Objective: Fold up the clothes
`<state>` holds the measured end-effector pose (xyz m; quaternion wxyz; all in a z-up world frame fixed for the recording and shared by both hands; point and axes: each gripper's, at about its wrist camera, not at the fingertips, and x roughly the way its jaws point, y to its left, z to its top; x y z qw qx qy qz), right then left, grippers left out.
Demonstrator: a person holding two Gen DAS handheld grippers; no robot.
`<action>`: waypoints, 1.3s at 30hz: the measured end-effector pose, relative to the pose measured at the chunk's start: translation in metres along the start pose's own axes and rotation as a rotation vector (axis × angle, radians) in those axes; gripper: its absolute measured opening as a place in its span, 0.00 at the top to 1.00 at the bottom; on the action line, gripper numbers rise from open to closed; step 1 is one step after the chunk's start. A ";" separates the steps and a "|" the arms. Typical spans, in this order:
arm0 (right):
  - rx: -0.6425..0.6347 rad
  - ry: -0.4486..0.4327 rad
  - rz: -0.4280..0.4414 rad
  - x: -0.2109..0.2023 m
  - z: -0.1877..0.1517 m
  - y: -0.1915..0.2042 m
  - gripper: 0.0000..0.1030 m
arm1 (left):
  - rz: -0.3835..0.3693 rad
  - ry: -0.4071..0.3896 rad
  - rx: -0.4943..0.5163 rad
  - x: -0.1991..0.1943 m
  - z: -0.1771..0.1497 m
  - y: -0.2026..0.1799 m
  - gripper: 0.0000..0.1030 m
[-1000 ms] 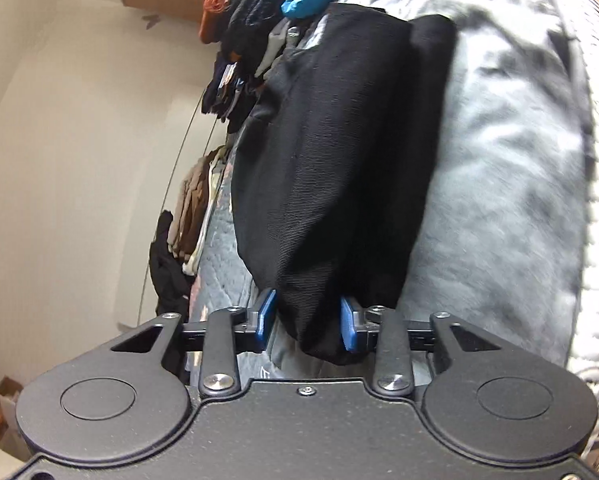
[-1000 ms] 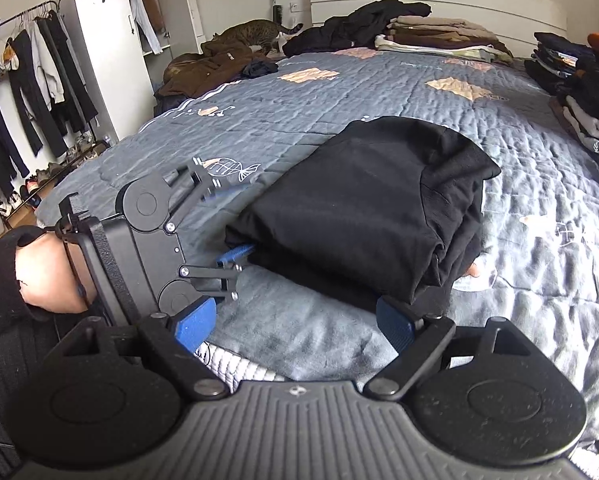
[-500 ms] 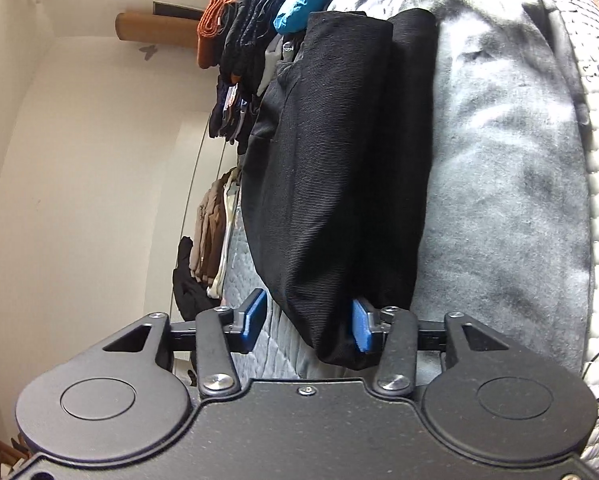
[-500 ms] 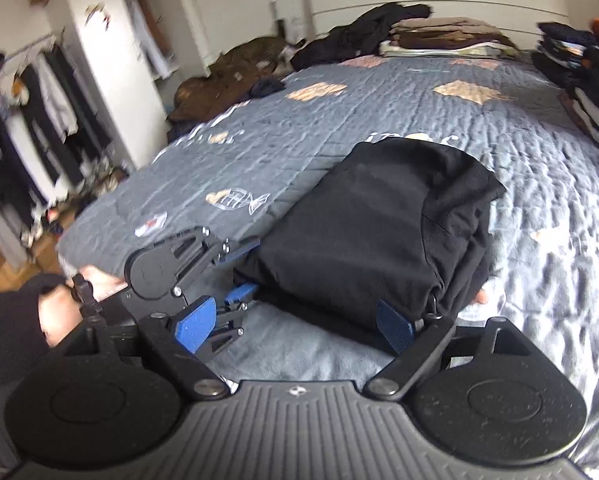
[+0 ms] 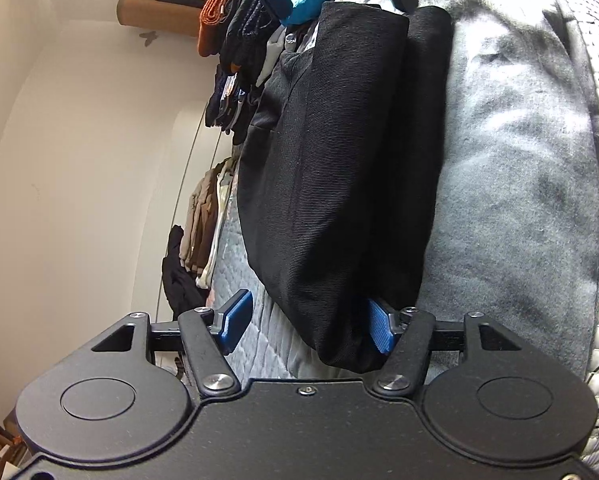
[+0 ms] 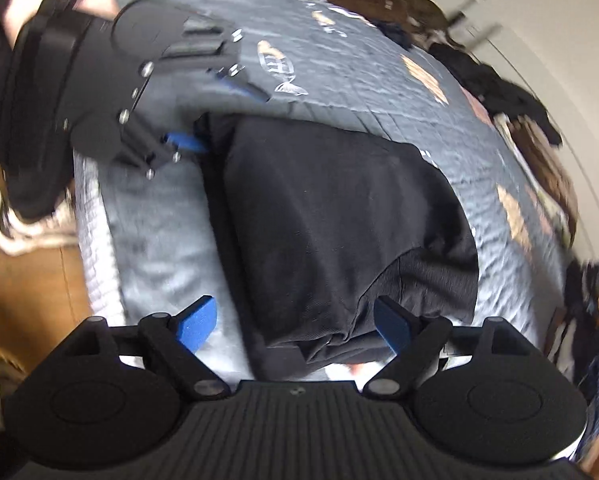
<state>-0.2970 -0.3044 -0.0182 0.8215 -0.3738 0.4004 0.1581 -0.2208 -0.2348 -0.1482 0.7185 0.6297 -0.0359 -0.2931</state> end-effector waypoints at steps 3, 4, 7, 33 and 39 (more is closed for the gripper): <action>-0.062 0.020 0.003 0.013 0.002 0.003 0.29 | -0.006 0.001 -0.004 0.000 0.000 0.002 0.41; -0.075 0.025 0.009 0.017 0.003 0.003 0.39 | -0.009 0.002 -0.007 0.000 0.000 0.002 0.40; -0.052 0.048 0.036 0.027 0.003 -0.001 0.59 | -0.025 0.001 -0.008 0.001 0.000 0.004 0.41; -0.028 0.060 0.070 0.036 -0.001 -0.008 0.77 | -0.082 -0.013 0.049 0.015 0.001 0.004 0.63; 0.004 0.050 0.089 0.039 -0.005 -0.009 0.77 | -0.101 -0.040 0.066 0.001 -0.015 0.006 0.68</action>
